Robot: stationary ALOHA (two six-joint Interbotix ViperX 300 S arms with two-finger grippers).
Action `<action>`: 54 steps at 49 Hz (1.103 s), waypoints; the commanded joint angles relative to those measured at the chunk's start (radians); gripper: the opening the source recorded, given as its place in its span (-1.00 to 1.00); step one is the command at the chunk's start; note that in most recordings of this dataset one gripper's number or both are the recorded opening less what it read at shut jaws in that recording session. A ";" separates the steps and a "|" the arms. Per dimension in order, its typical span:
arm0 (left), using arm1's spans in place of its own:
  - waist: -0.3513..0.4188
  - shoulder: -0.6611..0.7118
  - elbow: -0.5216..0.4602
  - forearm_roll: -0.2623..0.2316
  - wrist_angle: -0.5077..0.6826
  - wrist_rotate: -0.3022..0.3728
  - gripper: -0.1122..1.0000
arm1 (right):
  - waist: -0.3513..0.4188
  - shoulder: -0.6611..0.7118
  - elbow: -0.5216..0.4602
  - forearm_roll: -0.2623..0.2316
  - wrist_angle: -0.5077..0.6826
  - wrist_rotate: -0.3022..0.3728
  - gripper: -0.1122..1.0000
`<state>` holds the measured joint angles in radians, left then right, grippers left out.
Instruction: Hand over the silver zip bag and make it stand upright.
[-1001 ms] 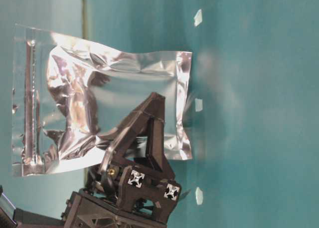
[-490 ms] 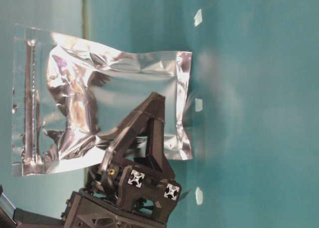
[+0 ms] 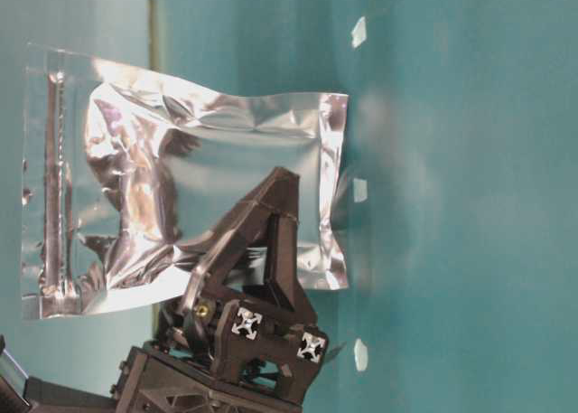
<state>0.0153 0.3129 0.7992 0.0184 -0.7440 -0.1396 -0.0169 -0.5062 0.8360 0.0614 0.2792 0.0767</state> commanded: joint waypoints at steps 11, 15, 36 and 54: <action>-0.011 -0.008 -0.006 0.003 0.014 -0.003 -0.28 | 0.003 -0.005 -0.006 0.002 -0.009 0.008 0.86; -0.012 -0.008 -0.006 0.003 0.015 -0.003 -0.28 | 0.003 -0.005 -0.006 0.002 -0.009 0.008 0.86; -0.012 -0.008 -0.008 0.003 0.015 -0.005 -0.28 | 0.003 -0.005 -0.006 0.002 -0.009 0.009 0.86; -0.012 -0.008 -0.008 0.003 0.015 -0.005 -0.28 | 0.003 -0.005 -0.005 0.002 -0.009 0.009 0.86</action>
<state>0.0138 0.3114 0.7961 0.0184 -0.7317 -0.1411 -0.0153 -0.5062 0.8376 0.0614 0.2792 0.0767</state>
